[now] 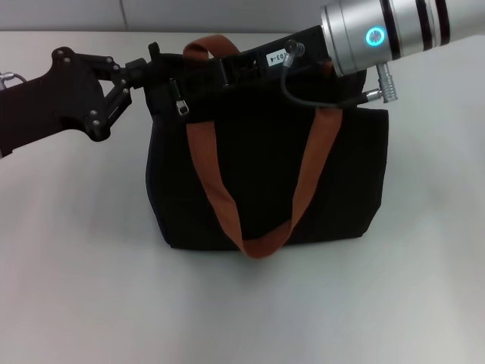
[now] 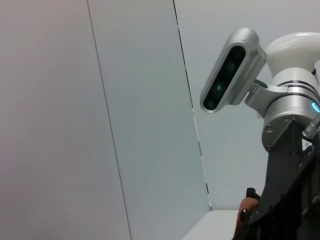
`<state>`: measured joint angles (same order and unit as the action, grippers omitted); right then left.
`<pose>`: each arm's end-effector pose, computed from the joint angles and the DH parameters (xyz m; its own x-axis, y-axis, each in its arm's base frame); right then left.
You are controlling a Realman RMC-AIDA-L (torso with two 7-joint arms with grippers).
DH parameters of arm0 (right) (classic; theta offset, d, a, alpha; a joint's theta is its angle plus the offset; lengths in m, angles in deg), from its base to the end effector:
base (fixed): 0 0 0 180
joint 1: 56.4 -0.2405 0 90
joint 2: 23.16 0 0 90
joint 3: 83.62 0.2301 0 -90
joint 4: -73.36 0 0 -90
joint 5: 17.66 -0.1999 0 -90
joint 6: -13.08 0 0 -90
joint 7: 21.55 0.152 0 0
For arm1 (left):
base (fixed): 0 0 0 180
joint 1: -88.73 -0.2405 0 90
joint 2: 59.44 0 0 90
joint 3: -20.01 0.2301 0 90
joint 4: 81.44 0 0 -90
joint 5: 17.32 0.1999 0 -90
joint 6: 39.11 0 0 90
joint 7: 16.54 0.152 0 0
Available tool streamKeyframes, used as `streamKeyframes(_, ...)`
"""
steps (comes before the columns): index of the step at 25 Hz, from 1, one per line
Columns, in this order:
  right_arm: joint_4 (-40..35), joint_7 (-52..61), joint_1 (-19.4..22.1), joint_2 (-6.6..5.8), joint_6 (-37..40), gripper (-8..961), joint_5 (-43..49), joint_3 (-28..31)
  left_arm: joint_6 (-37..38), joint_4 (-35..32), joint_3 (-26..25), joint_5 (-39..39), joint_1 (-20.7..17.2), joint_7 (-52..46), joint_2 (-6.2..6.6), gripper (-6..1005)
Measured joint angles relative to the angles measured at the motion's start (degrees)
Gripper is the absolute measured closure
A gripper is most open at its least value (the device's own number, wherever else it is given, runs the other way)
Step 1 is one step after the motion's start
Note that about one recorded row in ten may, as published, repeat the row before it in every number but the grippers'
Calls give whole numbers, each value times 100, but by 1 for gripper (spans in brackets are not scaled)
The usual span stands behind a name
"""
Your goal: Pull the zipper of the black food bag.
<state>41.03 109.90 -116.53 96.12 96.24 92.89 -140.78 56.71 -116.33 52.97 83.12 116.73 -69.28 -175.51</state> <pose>0.0541 0.3692 -0.0456 0.6333 -0.7363 -0.2383 -0.6824 -0.6766 0.2769 -0.2308 0.3152 0.0559 0.7812 -0.1468 0.6068 0.2024 -0.8599 -0.4686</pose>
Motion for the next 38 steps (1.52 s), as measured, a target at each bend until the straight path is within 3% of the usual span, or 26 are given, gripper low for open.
streamKeyframes(6,-3,15,4,-2,-38,364,6,-23,12,0,0,-1,-6,-4,-3,990)
streamKeyframes(8,-3,18,0,-2,-40,607,8,-23,13,0,0,0,-9,-7,-4,990)
streamKeyframes(14,-1,22,-34,-2,-52,726,11,-51,32,-1,0,-1,-15,-12,-13,990)
streamKeyframes(30,-58,23,-62,8,-243,787,11,-255,70,-1,0,1,-23,-18,-12,990)
streamKeyframes(36,-157,22,-51,3,-264,956,11,-304,77,-1,0,-16,-23,-17,-12,990)
streamKeyframes(38,-242,38,-47,0,-267,955,11,-390,77,-1,0,-51,-31,-18,-12,990)
